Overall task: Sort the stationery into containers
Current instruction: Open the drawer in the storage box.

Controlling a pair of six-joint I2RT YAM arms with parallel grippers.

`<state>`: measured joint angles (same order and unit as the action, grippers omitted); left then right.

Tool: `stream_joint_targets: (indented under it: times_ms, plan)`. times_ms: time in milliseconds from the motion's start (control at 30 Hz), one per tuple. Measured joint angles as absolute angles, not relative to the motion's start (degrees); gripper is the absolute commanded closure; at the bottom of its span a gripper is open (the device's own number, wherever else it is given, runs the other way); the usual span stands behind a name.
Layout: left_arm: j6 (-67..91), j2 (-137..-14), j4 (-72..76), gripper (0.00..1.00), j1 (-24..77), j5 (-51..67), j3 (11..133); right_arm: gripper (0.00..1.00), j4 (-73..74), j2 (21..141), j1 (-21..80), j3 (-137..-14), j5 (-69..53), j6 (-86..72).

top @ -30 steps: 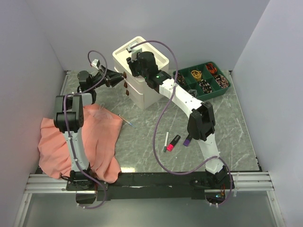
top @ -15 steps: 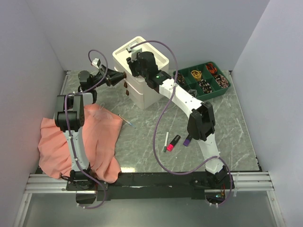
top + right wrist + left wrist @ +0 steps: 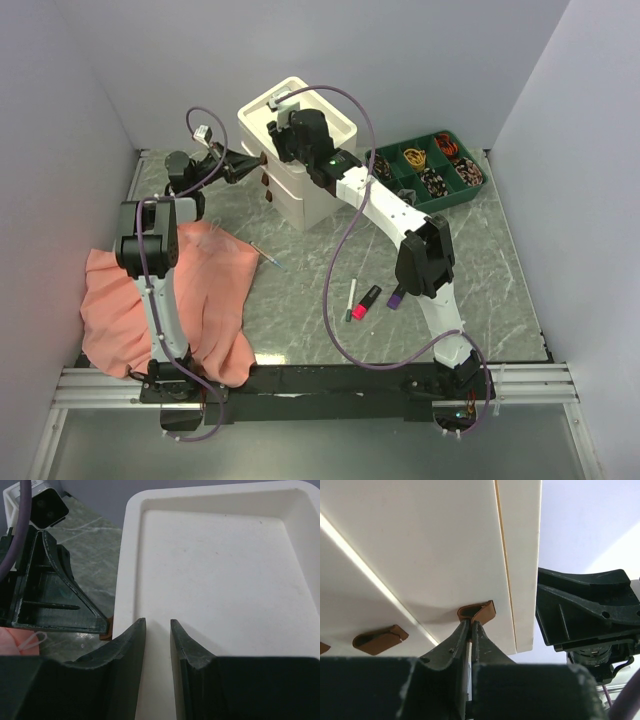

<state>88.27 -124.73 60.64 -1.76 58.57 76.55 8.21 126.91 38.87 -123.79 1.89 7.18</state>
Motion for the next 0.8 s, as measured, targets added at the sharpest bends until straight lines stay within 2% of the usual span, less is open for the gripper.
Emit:
stream_joint_targets:
  times_ms: [300, 733, 767, 800]
  plan:
    - [86.24, -114.54, 57.89, 0.98, -6.57, 59.88, 66.92, 0.67, 7.79, 127.24, 38.92, -123.79, 2.35, 7.38]
    - [83.11, -102.89, 54.46, 0.98, -15.75, 63.46, 53.49, 0.67, 7.11, 127.57, 38.92, -123.9, 2.33, 7.35]
    - [83.0, -102.54, 54.46, 0.97, -16.03, 63.59, 53.19, 0.67, 7.11, 127.55, 38.92, -123.9, 2.33, 7.35]
    - [82.94, -102.19, 54.3, 0.88, -16.4, 63.61, 52.84, 0.67, 7.11, 127.57, 38.92, -123.9, 2.33, 7.35]
